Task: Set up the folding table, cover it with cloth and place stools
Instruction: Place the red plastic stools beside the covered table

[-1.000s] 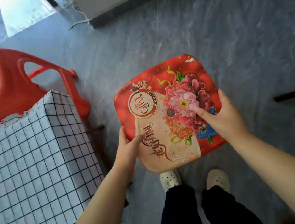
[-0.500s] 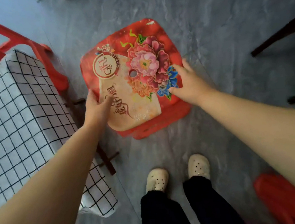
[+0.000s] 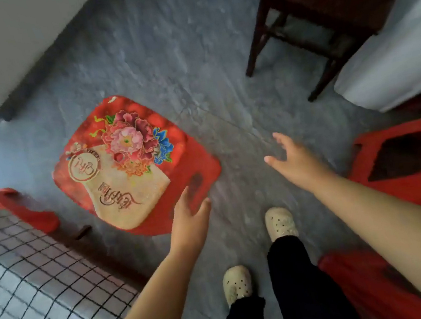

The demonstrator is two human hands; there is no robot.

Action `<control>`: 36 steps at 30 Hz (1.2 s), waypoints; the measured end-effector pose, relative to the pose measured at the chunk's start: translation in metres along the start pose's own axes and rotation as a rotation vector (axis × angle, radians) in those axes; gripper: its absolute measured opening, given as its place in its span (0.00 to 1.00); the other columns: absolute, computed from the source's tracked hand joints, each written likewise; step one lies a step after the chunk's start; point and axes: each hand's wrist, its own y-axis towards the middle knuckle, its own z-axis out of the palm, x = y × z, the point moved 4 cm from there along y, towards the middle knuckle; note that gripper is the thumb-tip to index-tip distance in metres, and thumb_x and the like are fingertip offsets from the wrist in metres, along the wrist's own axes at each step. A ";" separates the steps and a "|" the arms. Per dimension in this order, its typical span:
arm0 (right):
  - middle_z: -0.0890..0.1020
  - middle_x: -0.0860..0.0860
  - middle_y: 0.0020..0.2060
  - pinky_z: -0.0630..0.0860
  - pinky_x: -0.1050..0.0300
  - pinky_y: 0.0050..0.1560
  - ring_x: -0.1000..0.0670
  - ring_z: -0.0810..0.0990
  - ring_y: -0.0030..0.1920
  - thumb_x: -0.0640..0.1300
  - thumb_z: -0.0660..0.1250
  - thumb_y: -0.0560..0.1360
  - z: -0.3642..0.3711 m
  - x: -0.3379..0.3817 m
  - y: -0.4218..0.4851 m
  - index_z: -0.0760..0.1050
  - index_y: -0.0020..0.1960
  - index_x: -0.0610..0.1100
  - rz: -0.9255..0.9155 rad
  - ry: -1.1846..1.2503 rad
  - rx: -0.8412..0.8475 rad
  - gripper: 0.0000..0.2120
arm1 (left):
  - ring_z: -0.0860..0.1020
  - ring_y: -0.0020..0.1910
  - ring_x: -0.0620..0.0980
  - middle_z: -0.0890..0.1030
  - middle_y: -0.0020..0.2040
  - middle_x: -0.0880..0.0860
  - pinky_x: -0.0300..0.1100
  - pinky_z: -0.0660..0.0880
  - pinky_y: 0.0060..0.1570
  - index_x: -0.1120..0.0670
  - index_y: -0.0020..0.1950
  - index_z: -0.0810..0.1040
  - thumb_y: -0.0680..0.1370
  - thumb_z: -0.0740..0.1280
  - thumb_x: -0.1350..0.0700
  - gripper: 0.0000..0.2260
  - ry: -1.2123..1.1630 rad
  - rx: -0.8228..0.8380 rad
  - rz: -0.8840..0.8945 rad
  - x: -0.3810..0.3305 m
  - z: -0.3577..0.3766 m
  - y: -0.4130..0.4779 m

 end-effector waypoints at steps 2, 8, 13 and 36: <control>0.67 0.44 0.72 0.61 0.54 0.69 0.46 0.66 0.71 0.50 0.65 0.77 -0.026 -0.025 -0.019 0.58 0.75 0.44 0.045 -0.001 -0.107 0.31 | 0.66 0.70 0.47 0.67 0.72 0.51 0.37 0.59 0.67 0.54 0.73 0.64 0.77 0.66 0.52 0.26 0.068 0.086 0.040 -0.016 0.025 -0.004; 0.70 0.41 0.69 0.61 0.54 0.71 0.45 0.68 0.70 0.51 0.67 0.75 -0.101 -0.130 -0.089 0.63 0.72 0.39 0.186 0.085 -0.407 0.31 | 0.67 0.69 0.48 0.68 0.71 0.52 0.45 0.63 0.69 0.53 0.73 0.63 0.77 0.66 0.52 0.26 0.135 0.277 0.204 -0.065 0.126 -0.027; 0.73 0.40 0.66 0.60 0.56 0.69 0.43 0.69 0.68 0.52 0.72 0.71 -0.145 -0.239 -0.175 0.67 0.69 0.37 0.371 0.124 -0.649 0.33 | 0.67 0.69 0.47 0.67 0.71 0.50 0.43 0.65 0.65 0.51 0.74 0.63 0.77 0.66 0.52 0.26 0.202 0.510 0.298 -0.093 0.242 -0.080; 0.67 0.41 0.70 0.65 0.48 0.70 0.44 0.67 0.70 0.62 0.76 0.61 0.005 -0.576 -0.517 0.54 0.74 0.36 1.376 0.988 -0.906 0.55 | 0.68 0.69 0.55 0.67 0.71 0.55 0.52 0.66 0.67 0.52 0.76 0.57 0.64 0.74 0.39 0.46 0.779 0.863 0.509 0.038 0.546 -0.325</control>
